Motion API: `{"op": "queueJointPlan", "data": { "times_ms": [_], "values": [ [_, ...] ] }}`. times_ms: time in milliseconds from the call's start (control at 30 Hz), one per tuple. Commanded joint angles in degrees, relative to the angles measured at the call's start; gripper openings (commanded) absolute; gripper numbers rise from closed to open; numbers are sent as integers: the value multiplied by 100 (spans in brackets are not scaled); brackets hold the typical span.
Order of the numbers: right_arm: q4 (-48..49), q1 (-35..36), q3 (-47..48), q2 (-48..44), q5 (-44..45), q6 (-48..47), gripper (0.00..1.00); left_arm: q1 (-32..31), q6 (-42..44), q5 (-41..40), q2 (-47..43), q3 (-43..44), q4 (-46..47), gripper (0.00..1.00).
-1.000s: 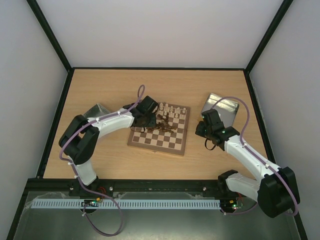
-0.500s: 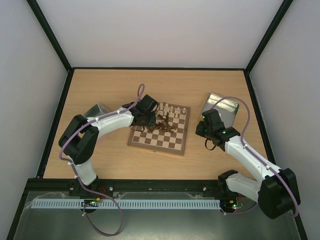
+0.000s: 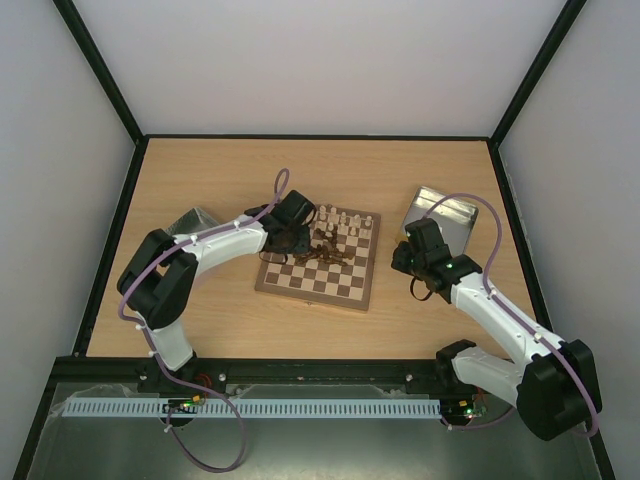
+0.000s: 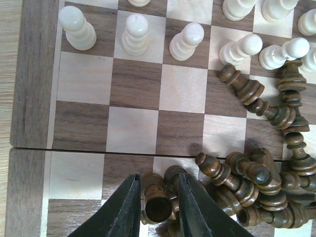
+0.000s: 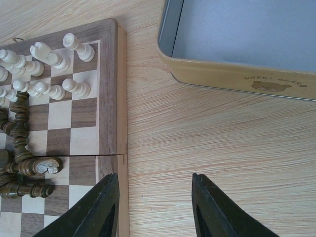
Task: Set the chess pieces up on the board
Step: Move the chess piece to the chessboard.
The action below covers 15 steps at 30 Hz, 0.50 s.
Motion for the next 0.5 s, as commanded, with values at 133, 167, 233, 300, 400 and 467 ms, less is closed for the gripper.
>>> {"op": "queueJointPlan", "data": {
  "times_ms": [133,167,233,300,400,467],
  "values": [
    [-45,40,-76,-88,33,52,40,37,18,-121,-99,-60,-177,24],
    [-45,40,-76,-88,33,51,40,37,18,-99,-96,-82,-170,23],
    [-45,40,-89,-92,24,58,39,37,17,-50,-90,-137,-140,22],
    [-43,40,-85,-97,24,60,39,37,9,-8,-76,-168,-118,22],
    [-45,40,-95,-97,16,56,39,37,18,24,-45,-179,-90,21],
    [-41,40,-86,-97,11,61,39,37,26,4,-34,-172,-89,19]
  ]
}}
